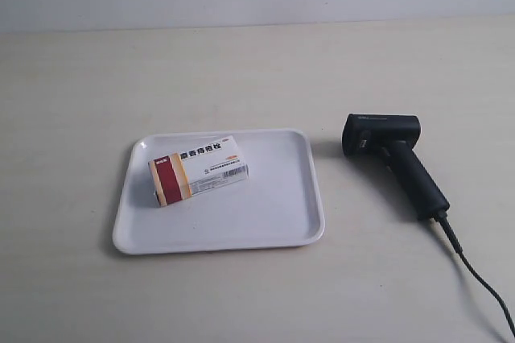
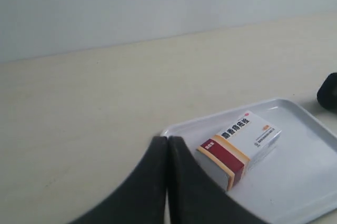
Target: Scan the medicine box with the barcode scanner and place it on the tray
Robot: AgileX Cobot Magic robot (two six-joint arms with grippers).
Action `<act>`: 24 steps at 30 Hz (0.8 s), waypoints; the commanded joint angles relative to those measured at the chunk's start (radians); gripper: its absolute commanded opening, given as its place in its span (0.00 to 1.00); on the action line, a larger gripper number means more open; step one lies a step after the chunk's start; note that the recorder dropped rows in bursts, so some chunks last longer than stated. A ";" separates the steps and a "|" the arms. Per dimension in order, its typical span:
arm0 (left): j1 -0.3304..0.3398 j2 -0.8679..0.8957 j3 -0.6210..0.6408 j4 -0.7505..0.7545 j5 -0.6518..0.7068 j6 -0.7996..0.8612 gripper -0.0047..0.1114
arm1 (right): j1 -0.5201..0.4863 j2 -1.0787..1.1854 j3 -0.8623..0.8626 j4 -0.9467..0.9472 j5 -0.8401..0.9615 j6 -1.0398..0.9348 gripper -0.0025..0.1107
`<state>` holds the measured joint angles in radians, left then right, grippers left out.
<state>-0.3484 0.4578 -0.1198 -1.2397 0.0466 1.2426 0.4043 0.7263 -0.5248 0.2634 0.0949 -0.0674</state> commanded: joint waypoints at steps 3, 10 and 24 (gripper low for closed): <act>0.000 -0.168 0.051 -0.001 -0.001 0.001 0.05 | 0.003 -0.003 0.005 -0.001 -0.007 0.002 0.02; 0.000 -0.220 0.060 0.058 -0.081 0.035 0.05 | 0.003 -0.003 0.005 -0.001 -0.007 0.002 0.02; 0.194 -0.458 0.120 0.033 -0.245 0.035 0.05 | 0.003 -0.003 0.005 -0.001 -0.012 0.002 0.02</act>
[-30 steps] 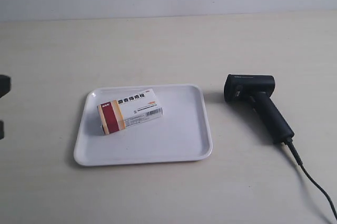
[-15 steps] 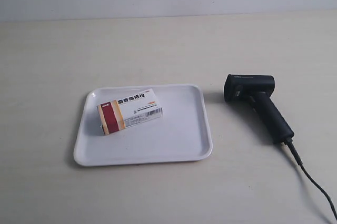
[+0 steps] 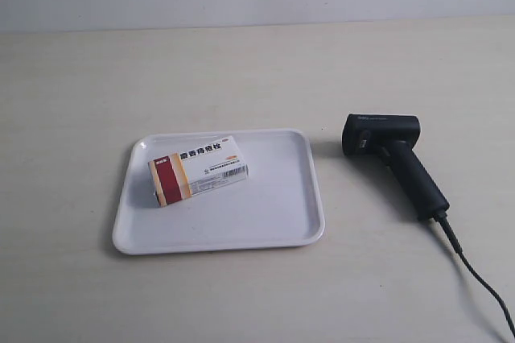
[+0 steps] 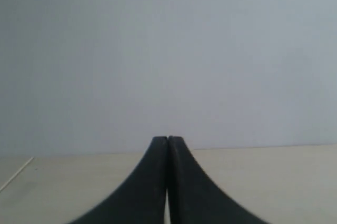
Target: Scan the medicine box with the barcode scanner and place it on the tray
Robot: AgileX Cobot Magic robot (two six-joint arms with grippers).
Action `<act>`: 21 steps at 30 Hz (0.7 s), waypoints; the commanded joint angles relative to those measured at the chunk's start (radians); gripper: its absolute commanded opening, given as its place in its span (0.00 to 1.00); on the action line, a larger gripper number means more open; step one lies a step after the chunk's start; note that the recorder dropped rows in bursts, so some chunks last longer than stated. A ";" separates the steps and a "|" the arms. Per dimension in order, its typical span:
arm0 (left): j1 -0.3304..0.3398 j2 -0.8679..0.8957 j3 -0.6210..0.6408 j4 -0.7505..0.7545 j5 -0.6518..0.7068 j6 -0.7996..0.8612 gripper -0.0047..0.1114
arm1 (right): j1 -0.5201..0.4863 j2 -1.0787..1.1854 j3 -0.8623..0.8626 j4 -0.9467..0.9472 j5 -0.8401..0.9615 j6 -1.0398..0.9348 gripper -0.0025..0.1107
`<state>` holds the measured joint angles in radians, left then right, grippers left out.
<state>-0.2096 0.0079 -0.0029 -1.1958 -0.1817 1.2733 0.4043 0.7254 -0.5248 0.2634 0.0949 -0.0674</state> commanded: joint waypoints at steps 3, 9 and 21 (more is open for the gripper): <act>0.071 -0.008 0.003 -0.016 -0.012 0.004 0.05 | 0.003 -0.002 0.005 -0.001 -0.012 0.002 0.02; 0.071 -0.008 0.003 -0.045 0.022 -0.007 0.05 | 0.003 -0.002 0.005 -0.001 -0.014 0.002 0.02; 0.071 -0.008 0.003 -0.549 -0.025 0.488 0.05 | 0.003 -0.002 0.005 -0.001 -0.014 0.002 0.02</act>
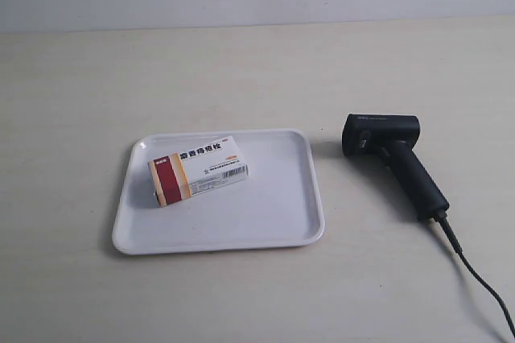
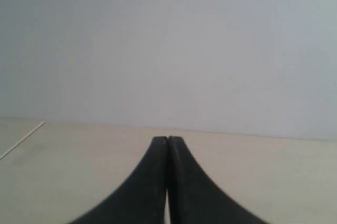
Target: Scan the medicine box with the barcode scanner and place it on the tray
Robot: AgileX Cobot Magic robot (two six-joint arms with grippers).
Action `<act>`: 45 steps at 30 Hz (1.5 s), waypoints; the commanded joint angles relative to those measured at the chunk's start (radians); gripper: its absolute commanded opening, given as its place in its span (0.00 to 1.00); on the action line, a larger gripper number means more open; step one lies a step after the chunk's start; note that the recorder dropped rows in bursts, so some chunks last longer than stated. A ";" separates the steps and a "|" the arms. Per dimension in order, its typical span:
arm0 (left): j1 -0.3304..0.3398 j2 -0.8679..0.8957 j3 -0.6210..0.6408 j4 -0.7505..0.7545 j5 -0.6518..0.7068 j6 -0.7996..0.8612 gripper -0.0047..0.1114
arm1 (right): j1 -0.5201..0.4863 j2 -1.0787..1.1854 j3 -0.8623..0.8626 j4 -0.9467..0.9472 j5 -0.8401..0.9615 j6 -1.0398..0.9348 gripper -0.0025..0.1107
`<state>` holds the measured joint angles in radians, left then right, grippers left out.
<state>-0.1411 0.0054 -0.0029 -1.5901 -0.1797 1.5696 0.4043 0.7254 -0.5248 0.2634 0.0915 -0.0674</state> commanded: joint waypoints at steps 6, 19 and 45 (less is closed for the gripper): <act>0.003 -0.005 0.003 -0.154 -0.005 0.206 0.05 | 0.003 -0.002 0.005 -0.001 -0.011 0.002 0.02; 0.003 -0.005 0.003 1.302 0.155 -1.174 0.05 | 0.003 -0.002 0.005 -0.001 -0.011 0.002 0.02; 0.171 -0.005 0.003 1.622 0.380 -1.570 0.05 | 0.003 -0.002 0.005 -0.001 -0.014 0.002 0.02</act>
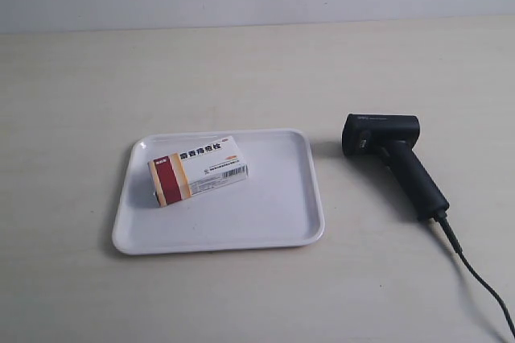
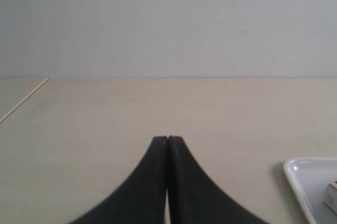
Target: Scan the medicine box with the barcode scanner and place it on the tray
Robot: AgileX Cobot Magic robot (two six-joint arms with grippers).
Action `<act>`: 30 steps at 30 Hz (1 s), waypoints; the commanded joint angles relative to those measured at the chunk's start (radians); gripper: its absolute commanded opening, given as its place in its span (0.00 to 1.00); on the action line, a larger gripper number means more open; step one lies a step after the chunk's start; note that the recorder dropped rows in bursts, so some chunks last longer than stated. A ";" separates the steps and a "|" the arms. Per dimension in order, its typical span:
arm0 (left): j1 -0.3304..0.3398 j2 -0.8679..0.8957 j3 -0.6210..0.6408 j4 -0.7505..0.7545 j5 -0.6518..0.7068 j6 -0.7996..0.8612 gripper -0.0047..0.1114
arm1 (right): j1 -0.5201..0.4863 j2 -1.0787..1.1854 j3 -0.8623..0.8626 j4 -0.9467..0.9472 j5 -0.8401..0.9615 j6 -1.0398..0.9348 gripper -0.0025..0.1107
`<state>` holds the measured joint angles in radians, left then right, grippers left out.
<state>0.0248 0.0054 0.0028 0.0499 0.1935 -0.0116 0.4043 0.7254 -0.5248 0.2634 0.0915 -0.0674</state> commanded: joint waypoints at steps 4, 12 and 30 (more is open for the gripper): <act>0.006 -0.005 -0.003 -0.009 0.006 0.012 0.05 | 0.003 -0.002 0.005 -0.001 -0.014 0.002 0.02; 0.006 -0.005 -0.003 -0.009 0.006 0.012 0.05 | 0.003 -0.002 0.005 -0.001 -0.015 0.000 0.02; 0.006 -0.005 -0.003 -0.009 0.006 0.012 0.05 | 0.003 -0.112 0.339 -0.223 -0.212 0.251 0.02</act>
<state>0.0286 0.0054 0.0028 0.0454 0.1950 0.0000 0.4043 0.6630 -0.3016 0.1177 -0.0427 0.0693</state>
